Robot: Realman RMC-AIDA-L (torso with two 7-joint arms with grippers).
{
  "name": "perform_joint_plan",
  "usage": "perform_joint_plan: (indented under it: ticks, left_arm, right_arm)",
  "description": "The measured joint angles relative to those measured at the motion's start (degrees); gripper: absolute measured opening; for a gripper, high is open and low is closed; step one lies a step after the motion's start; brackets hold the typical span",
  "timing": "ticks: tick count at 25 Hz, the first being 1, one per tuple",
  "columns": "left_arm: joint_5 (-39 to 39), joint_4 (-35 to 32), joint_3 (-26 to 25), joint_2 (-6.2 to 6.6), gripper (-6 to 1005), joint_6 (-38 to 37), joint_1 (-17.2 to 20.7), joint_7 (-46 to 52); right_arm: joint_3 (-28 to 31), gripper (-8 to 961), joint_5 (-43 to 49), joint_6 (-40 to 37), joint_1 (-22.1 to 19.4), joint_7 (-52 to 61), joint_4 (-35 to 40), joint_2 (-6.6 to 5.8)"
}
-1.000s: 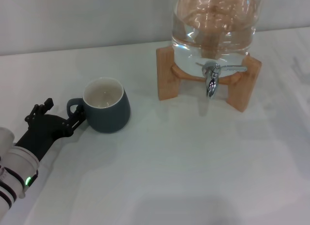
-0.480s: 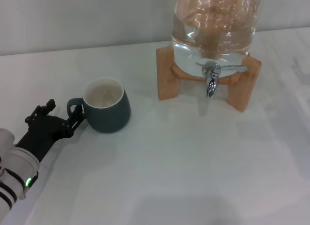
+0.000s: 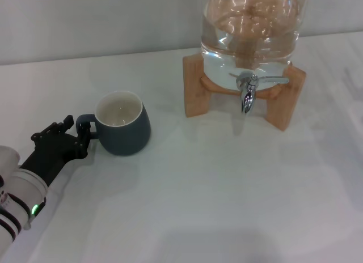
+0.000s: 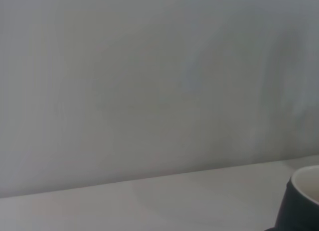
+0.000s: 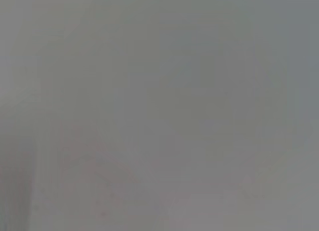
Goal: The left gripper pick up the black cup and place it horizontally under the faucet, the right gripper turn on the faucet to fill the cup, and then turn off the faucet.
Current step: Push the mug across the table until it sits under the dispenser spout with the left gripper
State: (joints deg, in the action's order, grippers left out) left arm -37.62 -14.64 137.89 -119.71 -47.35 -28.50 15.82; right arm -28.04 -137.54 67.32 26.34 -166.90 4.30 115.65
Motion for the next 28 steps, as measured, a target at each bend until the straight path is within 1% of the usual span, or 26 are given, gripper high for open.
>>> perform_joint_plan:
  ticks: [8,14,19,24,28]
  left_arm:
    - [0.14,-0.2,0.14,0.0,347,0.08,-0.04,0.0]
    - [-0.07,-0.22,0.04,0.0,180,0.09,-0.07,0.0]
    - [-0.09,-0.41,0.01,0.0,116,0.09,-0.07,0.0]
    - [-0.09,-0.56,0.01,0.0,116,-0.23,-0.43,-0.01]
    - [0.15,-0.65,0.07,0.0,117,-0.37,-1.97,-0.03]
  right_arm:
    - [0.0,823,0.0,-0.15,0.51,0.0,0.02,0.01]
    - [0.0,823,-0.01,-0.14,0.62,0.0,-0.14,0.01]
    - [0.0,823,-0.01,-0.08,0.55,0.0,-0.32,0.01]
    - [0.0,823,-0.01,-0.08,0.37,0.0,-0.35,0.01]
    - [0.0,823,0.0,-0.08,0.27,0.0,-0.33,0.01]
